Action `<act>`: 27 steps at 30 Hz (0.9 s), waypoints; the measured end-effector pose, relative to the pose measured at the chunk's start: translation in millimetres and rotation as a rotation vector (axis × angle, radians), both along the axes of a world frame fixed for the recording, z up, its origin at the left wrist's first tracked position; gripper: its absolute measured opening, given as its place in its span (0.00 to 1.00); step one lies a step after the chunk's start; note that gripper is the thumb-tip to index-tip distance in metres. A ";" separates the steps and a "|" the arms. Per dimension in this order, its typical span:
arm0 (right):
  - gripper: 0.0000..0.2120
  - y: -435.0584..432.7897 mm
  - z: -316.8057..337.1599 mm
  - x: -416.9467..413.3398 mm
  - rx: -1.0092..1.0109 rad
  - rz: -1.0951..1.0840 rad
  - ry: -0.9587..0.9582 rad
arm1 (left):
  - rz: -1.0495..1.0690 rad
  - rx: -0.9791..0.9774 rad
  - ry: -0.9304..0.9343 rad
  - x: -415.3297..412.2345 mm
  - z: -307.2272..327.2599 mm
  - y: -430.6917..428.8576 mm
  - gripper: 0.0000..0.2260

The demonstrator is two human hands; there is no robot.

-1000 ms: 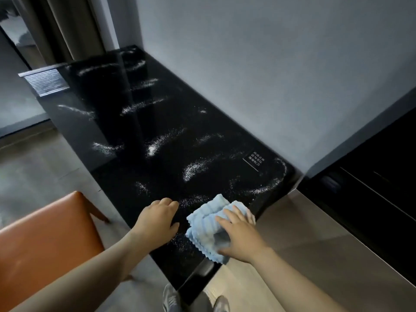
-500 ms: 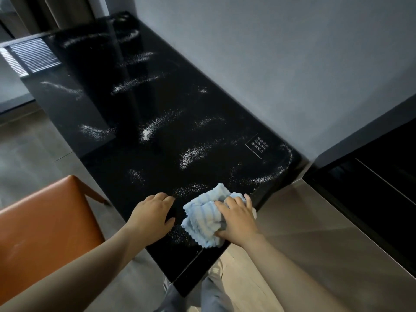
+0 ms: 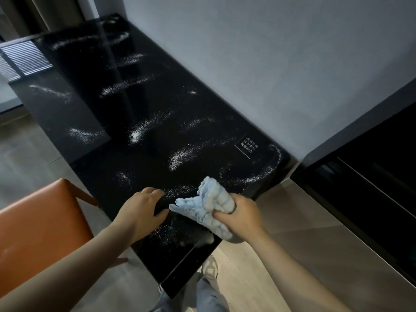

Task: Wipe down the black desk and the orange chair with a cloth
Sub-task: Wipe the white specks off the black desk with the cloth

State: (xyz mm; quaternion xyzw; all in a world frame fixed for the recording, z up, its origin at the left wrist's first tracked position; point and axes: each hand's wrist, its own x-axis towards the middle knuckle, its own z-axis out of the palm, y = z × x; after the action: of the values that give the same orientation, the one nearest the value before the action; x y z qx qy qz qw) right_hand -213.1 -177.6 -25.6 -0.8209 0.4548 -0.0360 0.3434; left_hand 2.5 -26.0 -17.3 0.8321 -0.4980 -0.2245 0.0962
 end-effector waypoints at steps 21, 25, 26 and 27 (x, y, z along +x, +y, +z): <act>0.20 -5.2 70.2 1.7 0.724 -0.468 -0.485 | 0.297 -0.183 1.333 -63.1 51.4 -56.6 0.27; 0.19 -5.2 68.9 1.3 0.494 -0.430 -0.432 | 0.436 -0.234 1.435 -57.8 48.7 -54.6 0.21; 0.20 -5.7 68.4 0.5 0.497 -0.433 -0.412 | 0.451 -0.224 1.471 -55.7 49.7 -54.2 0.21; 0.23 -6.0 68.4 -0.6 0.549 -0.444 -0.413 | 0.459 -0.207 1.499 -53.5 51.1 -53.8 0.22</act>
State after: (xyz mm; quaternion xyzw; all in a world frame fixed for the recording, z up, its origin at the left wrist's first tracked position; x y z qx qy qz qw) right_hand -213.7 -183.6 42.8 -0.5560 0.5351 -0.1505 0.6179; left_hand -51.0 -79.8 33.8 0.5277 -0.1345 -0.6523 0.5273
